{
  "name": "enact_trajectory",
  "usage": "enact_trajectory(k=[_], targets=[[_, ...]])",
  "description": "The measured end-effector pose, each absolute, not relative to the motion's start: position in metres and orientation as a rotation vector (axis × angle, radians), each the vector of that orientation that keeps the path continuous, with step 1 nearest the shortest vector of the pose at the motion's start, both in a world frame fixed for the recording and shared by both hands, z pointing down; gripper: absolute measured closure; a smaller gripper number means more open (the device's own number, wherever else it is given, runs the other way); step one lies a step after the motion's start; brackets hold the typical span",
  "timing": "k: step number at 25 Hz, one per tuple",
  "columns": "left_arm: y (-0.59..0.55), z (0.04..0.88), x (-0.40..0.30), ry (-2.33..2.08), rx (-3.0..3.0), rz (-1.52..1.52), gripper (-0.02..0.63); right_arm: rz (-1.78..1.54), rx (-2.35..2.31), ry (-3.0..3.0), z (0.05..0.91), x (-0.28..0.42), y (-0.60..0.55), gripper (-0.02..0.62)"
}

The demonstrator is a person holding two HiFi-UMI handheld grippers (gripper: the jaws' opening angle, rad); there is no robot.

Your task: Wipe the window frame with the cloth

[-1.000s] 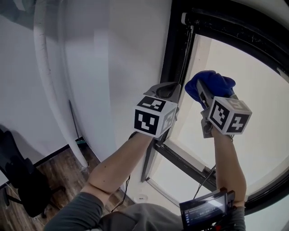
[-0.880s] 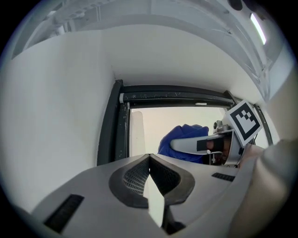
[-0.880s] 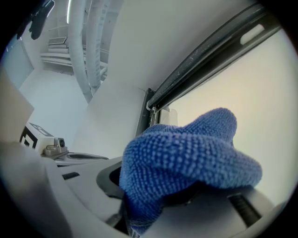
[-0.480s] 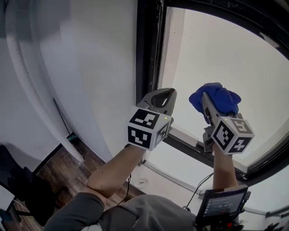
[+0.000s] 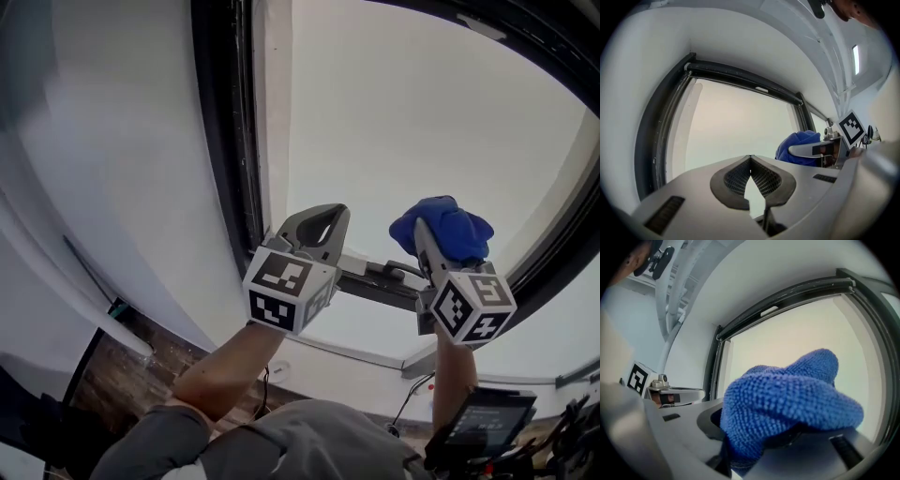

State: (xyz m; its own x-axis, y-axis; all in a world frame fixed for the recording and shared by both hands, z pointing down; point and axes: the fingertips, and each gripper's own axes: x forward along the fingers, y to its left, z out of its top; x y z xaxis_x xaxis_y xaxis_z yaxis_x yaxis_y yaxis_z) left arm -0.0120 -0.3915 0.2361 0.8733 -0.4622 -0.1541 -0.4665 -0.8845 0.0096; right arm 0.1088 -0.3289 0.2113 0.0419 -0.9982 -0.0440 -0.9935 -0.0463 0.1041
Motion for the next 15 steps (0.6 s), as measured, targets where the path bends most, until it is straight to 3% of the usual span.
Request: enact_trajectory(k=[15], targets=[[-0.337,0.308,0.032,0.528,-3.091,0.152,0.601,-0.004,2.425,-1.948,0.282,0.172,-0.237,0.436]])
